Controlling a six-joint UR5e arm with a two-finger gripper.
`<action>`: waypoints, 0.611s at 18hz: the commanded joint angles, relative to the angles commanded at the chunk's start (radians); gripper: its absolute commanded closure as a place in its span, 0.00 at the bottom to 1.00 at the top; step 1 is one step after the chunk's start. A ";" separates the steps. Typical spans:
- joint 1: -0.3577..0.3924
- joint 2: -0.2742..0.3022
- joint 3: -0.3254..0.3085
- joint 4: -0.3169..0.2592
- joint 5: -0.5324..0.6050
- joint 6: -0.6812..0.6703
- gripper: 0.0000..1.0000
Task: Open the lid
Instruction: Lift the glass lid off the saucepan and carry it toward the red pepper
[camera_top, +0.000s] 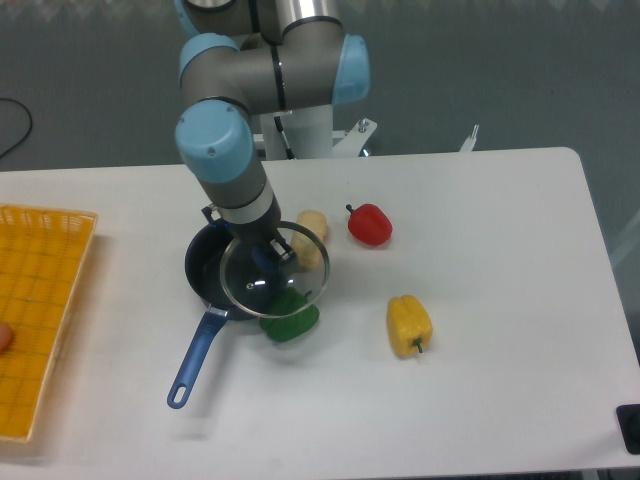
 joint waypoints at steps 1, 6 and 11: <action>0.009 0.000 0.006 0.001 0.000 0.000 0.44; 0.058 -0.002 0.017 0.000 -0.003 0.032 0.44; 0.098 -0.003 0.025 0.002 -0.003 0.054 0.44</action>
